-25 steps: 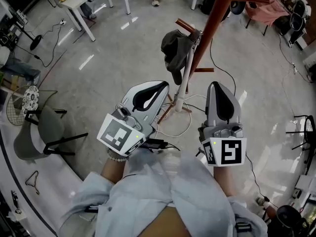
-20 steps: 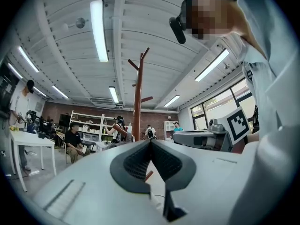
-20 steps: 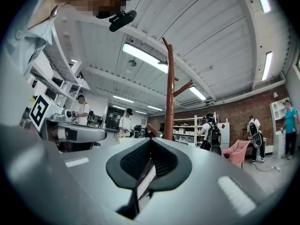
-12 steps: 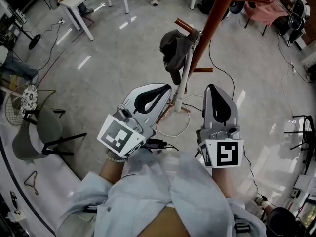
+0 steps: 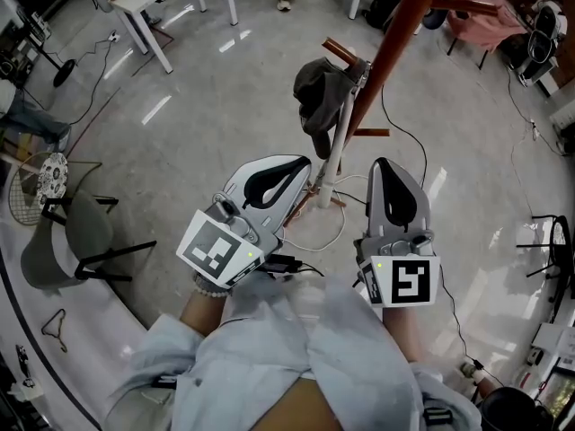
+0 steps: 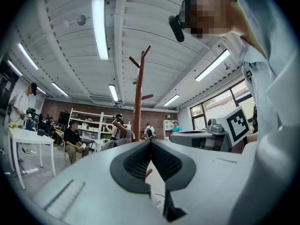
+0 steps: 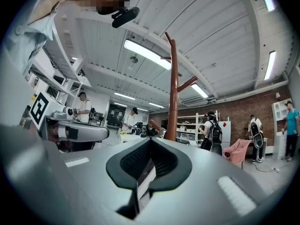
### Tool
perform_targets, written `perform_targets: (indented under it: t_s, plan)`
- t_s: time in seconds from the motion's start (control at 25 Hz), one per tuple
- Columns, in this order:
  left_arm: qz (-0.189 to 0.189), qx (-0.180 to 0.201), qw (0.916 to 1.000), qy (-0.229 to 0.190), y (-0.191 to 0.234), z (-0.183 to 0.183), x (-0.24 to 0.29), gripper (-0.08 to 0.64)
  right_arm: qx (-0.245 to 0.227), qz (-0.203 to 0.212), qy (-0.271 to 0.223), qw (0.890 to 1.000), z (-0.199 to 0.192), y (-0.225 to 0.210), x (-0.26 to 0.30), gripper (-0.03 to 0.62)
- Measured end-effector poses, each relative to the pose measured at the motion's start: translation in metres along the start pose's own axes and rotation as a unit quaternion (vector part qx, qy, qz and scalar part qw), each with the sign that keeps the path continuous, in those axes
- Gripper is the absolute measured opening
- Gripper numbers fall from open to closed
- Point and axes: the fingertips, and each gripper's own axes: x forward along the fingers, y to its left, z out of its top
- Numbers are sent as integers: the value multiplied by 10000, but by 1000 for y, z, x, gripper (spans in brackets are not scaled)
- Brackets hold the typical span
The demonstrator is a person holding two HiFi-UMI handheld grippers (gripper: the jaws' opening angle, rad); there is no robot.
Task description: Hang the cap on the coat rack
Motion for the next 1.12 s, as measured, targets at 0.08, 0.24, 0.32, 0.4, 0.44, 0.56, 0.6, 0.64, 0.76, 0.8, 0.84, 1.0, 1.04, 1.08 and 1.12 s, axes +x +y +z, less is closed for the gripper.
perform_targets:
  t_s: [0.08,0.24,0.32,0.4,0.44,0.56,0.6,0.64,0.76,0.8,0.84,1.0,1.04,1.08,1.12]
  plan:
    - [-1,-2,10000,-5,0,0,1,3,-6,4,18,10000,-1,0,1,6]
    - [-9,-16,10000,1,1,-2,2,3,-7,1,46,10000,-4,-1,1,6]
    - [-17,-20,10000,6,1,-3,3,3,-7,5,54,10000,-5,-1,2,6]
    - [-19,-26,10000,2,1,-3,4,3,-8,7,62,10000,-5,-1,3,6]
    - [-18,-31,10000,1,2,-4,4,3,-7,8,66,10000,-5,-1,3,6]
    - [-16,-39,10000,3,2,-4,4,3,3,16,73,10000,-7,-2,4,6]
    - [-14,-41,10000,5,2,-5,4,3,7,16,73,10000,-7,-2,4,6]
    - [-11,-43,10000,9,2,-5,4,3,12,15,74,10000,-7,-2,4,6]
    - [5,-54,10000,12,2,-4,4,3,18,10,90,10000,-7,-2,4,6]
    - [6,-63,10000,6,3,-4,4,3,16,11,94,10000,-7,-2,4,6]
    - [6,-79,10000,-6,3,-4,4,3,13,16,98,9999,-8,-2,4,6]
    - [18,-141,9999,-44,4,-4,4,3,-7,33,115,9999,-10,-2,6,6]
    - [22,-143,9999,-43,5,-4,5,3,-11,33,116,9999,-11,-3,6,6]
    - [24,-144,9999,-42,5,-5,5,3,-14,34,117,9999,-11,-3,6,6]
    - [27,-144,9999,-42,5,-5,5,3,-17,34,119,9999,-12,-3,6,6]
